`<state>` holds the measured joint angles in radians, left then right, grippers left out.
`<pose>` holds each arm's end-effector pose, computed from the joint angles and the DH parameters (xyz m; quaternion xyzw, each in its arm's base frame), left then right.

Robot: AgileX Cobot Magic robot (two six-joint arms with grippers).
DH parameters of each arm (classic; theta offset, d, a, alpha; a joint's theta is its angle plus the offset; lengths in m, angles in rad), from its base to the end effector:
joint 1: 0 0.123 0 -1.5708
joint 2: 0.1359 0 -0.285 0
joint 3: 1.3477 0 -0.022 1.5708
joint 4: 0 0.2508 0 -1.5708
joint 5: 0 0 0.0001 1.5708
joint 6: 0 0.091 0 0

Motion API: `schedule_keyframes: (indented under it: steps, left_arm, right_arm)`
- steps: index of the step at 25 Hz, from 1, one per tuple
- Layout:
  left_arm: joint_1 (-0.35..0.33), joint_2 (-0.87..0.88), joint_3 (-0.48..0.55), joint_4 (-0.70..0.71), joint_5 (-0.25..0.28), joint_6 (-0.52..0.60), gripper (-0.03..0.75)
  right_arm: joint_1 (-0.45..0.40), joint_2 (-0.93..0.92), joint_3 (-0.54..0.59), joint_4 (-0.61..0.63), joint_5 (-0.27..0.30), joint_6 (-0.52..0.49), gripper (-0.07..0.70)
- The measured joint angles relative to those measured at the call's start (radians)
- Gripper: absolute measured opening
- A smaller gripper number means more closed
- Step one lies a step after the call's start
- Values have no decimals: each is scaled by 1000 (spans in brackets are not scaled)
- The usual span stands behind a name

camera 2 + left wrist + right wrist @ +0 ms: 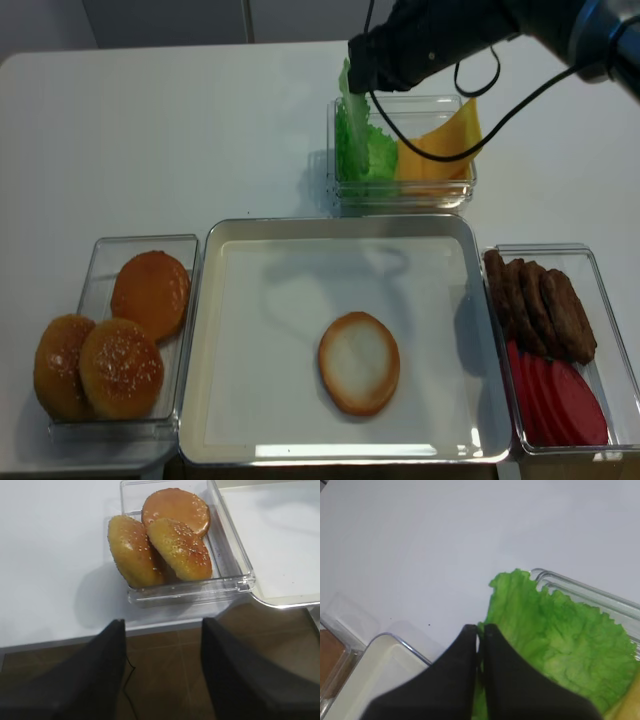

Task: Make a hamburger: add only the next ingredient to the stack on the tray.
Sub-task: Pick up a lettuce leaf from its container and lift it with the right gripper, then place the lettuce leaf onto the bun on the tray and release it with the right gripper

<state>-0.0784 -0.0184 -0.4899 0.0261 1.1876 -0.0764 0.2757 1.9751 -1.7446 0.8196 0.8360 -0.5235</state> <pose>-0.0121 0.0032 0.2645 -0.0005 0.8826 -0.0234 0.4696 0.4212 0.1705 0.2990 -0.1853 0.8741 0.3248 0.3098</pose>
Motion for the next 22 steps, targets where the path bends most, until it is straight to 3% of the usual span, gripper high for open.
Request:
schedule_keyframes:
  steps: [8,12,17,22]
  left_arm:
    - [0,0,0,0,0,0,359]
    - [0,0,0,0,0,0,359]
    - [0,0,0,0,-1,0,359]
    - [0,0,0,0,-1,0,359]
  right_arm:
    - [0,-101,0,-87,89,59,42]
    - [0,-183,28,-167,117,140,42]
    - [0,-304,150,-182,124,156,42]
    - [0,-421,353,-155,109,131,41]
